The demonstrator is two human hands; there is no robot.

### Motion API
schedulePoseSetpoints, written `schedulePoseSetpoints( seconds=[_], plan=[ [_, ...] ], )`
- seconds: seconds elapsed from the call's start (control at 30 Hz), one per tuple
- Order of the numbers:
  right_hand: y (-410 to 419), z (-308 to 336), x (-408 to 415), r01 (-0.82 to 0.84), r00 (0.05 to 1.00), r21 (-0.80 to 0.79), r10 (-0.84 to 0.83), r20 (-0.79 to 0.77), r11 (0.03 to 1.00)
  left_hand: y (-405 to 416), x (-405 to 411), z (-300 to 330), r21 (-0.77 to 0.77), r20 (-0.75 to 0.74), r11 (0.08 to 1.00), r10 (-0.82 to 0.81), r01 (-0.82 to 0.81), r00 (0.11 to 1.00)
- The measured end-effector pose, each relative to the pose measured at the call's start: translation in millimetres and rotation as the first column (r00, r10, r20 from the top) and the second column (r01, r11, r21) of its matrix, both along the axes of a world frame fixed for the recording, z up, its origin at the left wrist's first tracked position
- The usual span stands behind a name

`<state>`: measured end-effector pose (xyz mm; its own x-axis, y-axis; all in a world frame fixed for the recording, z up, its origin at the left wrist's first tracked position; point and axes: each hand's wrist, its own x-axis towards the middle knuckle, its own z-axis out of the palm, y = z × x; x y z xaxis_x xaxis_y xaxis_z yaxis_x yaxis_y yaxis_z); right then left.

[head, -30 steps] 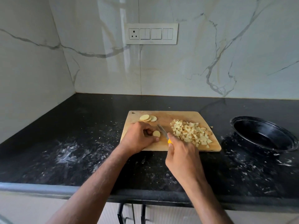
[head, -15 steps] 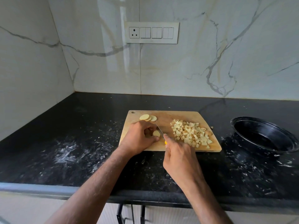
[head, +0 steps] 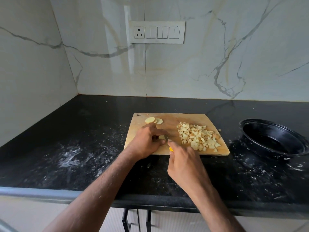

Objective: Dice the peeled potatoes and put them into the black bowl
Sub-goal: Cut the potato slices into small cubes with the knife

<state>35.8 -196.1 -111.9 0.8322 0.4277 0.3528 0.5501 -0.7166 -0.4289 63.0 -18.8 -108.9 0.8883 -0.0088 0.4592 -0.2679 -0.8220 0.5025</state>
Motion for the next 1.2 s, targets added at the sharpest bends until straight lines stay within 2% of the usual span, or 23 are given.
schedulePoseSetpoints(
  seconds=[0.17,0.37,0.6,0.8,0.93,1.2],
  plan=[
    [-1.4,2.0,-4.7,-0.010,1.000,-0.048,0.010,0.001,0.999,1.3,2.4,0.0,0.060,-0.011,0.998,-0.019,0.019,1.000],
    [-15.4,4.5,-22.7,-0.011,1.000,-0.075,0.012,0.010,0.997,3.4,4.2,-0.8,0.063,-0.021,0.997,-0.031,0.033,0.999],
    [-38.6,4.5,-38.3,0.002,0.999,-0.005,-0.002,0.050,1.000,2.0,3.0,0.5,0.060,-0.040,0.998,-0.003,0.006,0.999],
    [-42.5,10.1,-35.2,0.105,0.986,0.195,-0.128,0.109,0.975,5.2,1.5,-0.9,-0.035,-0.064,0.999,-0.007,0.004,0.998],
    [-17.4,16.2,-19.5,0.073,0.990,0.204,-0.095,0.101,0.976,5.2,-3.4,2.1,-0.211,-0.096,0.977,-0.005,-0.015,0.995],
    [0.8,8.0,-5.4,0.042,0.995,0.106,-0.051,0.085,0.993,9.9,-1.1,-1.8,-0.231,-0.050,0.972,0.028,-0.039,0.998]
  ],
)
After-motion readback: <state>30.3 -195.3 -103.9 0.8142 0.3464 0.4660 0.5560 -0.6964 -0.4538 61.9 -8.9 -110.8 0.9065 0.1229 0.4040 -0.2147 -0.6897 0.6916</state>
